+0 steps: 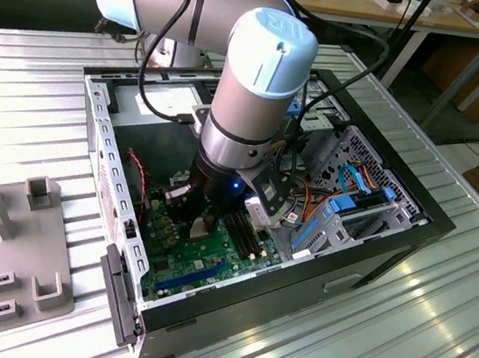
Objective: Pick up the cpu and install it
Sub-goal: 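Place the cpu into insertion slot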
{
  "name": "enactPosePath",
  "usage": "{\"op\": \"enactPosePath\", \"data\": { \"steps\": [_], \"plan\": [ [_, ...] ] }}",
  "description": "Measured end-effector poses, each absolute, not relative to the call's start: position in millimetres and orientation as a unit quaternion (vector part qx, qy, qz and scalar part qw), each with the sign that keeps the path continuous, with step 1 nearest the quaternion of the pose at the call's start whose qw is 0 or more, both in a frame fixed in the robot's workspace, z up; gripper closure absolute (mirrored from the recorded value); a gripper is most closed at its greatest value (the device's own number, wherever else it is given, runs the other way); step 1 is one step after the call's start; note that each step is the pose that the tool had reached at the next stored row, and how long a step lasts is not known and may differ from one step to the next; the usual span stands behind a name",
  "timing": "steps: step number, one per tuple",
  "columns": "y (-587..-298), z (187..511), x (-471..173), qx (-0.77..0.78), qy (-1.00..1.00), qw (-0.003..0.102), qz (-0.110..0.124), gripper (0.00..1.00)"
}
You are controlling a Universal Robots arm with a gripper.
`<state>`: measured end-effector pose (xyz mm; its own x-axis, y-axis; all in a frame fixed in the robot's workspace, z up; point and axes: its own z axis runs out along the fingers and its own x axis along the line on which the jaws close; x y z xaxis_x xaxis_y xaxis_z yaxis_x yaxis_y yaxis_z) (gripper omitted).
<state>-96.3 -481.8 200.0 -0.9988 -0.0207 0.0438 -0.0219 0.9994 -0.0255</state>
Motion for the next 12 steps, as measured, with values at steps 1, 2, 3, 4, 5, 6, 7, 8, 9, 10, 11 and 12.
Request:
{"op": "enactPosePath", "data": {
  "steps": [1, 2, 3, 4, 5, 6, 7, 8, 9, 10, 11, 12],
  "plan": [
    [-481.8, 199.7, -96.3, 0.011, -1.000, 0.022, 0.013, 0.56],
    [-481.7, 199.4, -96.3, 0.011, -1.000, 0.022, 0.013, 0.56],
    [-481.7, 199.1, -96.3, 0.011, -1.000, 0.022, 0.013, 0.56],
    [-481.7, 198.8, -96.3, 0.011, -1.000, 0.022, 0.013, 0.56],
    [-481.7, 198.6, -96.3, 0.011, -1.000, 0.022, 0.013, 0.56],
    [-481.7, 198.5, -96.3, 0.011, -1.000, 0.022, 0.013, 0.56],
    [-481.8, 198.3, -96.3, 0.011, -1.000, 0.022, 0.012, 0.56],
    [-481.7, 198.2, -96.3, 0.011, -1.000, 0.022, 0.012, 0.56],
    [-481.7, 198.2, -96.3, 0.011, -1.000, 0.022, 0.012, 0.56],
    [-481.7, 198.2, -96.3, 0.011, -1.000, 0.022, 0.012, 0.56],
    [-481.7, 198.1, -96.3, 0.011, -1.000, 0.022, 0.012, 0.56],
    [-481.7, 198.2, -96.3, 0.011, -1.000, 0.022, 0.012, 0.56]
  ]
}}
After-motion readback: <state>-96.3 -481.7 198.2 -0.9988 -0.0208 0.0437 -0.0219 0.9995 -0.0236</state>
